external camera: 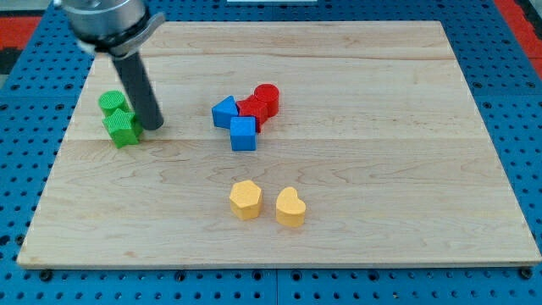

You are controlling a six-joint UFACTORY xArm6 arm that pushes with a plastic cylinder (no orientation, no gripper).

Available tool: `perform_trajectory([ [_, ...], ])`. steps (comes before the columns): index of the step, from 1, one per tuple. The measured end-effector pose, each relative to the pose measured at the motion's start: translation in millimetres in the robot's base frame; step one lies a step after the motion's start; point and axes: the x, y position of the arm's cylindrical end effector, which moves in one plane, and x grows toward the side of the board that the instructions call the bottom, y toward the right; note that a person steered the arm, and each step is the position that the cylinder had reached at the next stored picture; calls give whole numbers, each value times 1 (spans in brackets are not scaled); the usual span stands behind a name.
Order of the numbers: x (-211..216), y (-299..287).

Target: Separate green star and green circle

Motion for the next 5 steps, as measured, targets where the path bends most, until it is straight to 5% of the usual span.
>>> perform_trajectory([
  [2,-77,-43],
  [5,-3,-51],
])
